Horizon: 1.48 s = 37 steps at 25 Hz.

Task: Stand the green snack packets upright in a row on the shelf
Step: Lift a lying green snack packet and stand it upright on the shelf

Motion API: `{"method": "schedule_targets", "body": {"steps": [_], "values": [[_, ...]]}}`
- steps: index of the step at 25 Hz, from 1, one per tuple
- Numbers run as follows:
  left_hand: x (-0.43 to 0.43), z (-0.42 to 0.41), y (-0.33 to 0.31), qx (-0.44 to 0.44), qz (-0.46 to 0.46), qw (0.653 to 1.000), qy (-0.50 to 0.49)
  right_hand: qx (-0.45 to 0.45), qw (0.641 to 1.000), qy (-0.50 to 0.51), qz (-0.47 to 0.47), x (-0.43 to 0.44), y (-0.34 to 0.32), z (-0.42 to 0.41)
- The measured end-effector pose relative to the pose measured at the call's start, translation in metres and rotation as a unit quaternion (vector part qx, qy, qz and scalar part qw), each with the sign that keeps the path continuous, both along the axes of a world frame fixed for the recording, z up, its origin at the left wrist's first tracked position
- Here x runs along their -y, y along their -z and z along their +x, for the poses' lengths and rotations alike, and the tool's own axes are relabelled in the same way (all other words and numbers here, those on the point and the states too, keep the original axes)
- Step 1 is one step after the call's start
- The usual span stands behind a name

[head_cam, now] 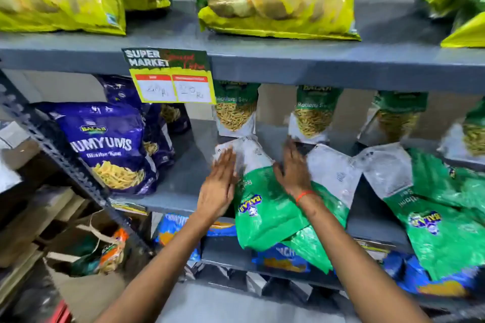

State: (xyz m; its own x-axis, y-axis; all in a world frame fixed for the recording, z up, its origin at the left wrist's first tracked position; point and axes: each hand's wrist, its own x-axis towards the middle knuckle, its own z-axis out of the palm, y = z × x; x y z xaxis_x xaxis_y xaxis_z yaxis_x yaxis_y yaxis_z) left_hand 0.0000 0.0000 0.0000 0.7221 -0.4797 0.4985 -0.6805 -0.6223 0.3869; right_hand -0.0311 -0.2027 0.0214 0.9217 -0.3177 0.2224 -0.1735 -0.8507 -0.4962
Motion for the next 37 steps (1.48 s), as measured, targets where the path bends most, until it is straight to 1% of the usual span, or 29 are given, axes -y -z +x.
{"method": "schedule_targets", "body": {"steps": [2, 4, 8, 10, 13, 14, 15, 17, 18, 19, 21, 23, 24, 25, 27, 30, 31, 33, 34, 35, 36, 37], "values": [[-0.011, 0.006, 0.012, -0.053, 0.015, 0.998, 0.025, -0.114, 0.993, -0.026, 0.023, -0.002, 0.004, 0.008], [-0.021, 0.005, 0.027, -0.081, 0.023, 0.996, 0.025, -0.145, 0.988, -0.032, 0.036, 0.005, 0.007, 0.015], [-0.033, 0.008, 0.035, -0.054, 0.026, 0.998, 0.008, -0.132, 0.986, -0.058, 0.088, 0.023, 0.007, 0.030], [-0.037, 0.009, 0.038, -0.055, 0.035, 0.998, 0.007, -0.117, 0.979, -0.042, 0.159, 0.031, 0.009, 0.036], [-0.039, 0.008, 0.038, -0.040, 0.053, 0.998, 0.012, -0.095, 0.960, -0.030, 0.261, 0.034, 0.009, 0.036], [-0.040, 0.009, 0.037, -0.051, 0.038, 0.998, 0.007, -0.094, 0.955, -0.032, 0.279, 0.034, 0.007, 0.035], [-0.041, 0.011, 0.034, -0.082, 0.010, 0.997, -0.005, -0.093, 0.949, -0.031, 0.300, 0.035, 0.005, 0.035], [-0.043, 0.016, 0.021, -0.164, -0.071, 0.983, -0.038, -0.097, 0.938, -0.046, 0.329, 0.039, -0.004, 0.035], [-0.044, 0.020, 0.013, -0.186, -0.110, 0.975, -0.043, -0.098, 0.933, -0.067, 0.340, 0.040, -0.008, 0.036], [-0.043, 0.025, 0.005, -0.186, -0.141, 0.971, -0.040, -0.091, 0.917, -0.087, 0.378, 0.040, -0.013, 0.037], [-0.039, 0.038, -0.012, -0.161, -0.174, 0.971, -0.043, -0.061, 0.881, -0.070, 0.463, 0.032, -0.024, 0.042], [-0.034, 0.061, -0.024, -0.152, -0.158, 0.970, -0.101, -0.057, 0.853, -0.039, 0.517, 0.021, -0.032, 0.051], [-0.034, 0.073, -0.028, -0.166, -0.147, 0.967, -0.125, -0.063, 0.851, -0.031, 0.520, 0.015, -0.038, 0.054], [-0.033, 0.083, -0.031, -0.182, -0.141, 0.965, -0.124, -0.065, 0.844, -0.028, 0.532, 0.010, -0.042, 0.057], [-0.036, 0.096, -0.035, -0.206, -0.143, 0.964, -0.090, -0.069, 0.828, -0.021, 0.556, 0.005, -0.046, 0.065], [-0.041, 0.110, -0.037, -0.230, -0.148, 0.960, -0.058, -0.068, 0.834, 0.010, 0.548, 0.002, -0.045, 0.071], [-0.040, 0.115, -0.037, -0.249, -0.158, 0.954, -0.051, -0.064, 0.836, 0.021, 0.544, 0.001, -0.043, 0.072], [-0.038, 0.119, -0.033, -0.324, -0.181, 0.929, -0.016, -0.060, 0.869, 0.009, 0.490, 0.000, -0.035, 0.072], [-0.036, 0.117, -0.030, -0.367, -0.183, 0.912, 0.006, -0.070, 0.892, -0.031, 0.445, -0.001, -0.028, 0.071], [-0.034, 0.112, -0.026, -0.405, -0.176, 0.897, 0.017, -0.089, 0.908, -0.080, 0.402, -0.004, -0.022, 0.069], [-0.033, 0.107, -0.022, -0.436, -0.166, 0.884, 0.023, -0.104, 0.912, -0.119, 0.378, -0.008, -0.016, 0.067], [-0.032, 0.102, -0.018, -0.456, -0.160, 0.875, 0.026, -0.107, 0.910, -0.141, 0.376, -0.012, -0.010, 0.066]]}}
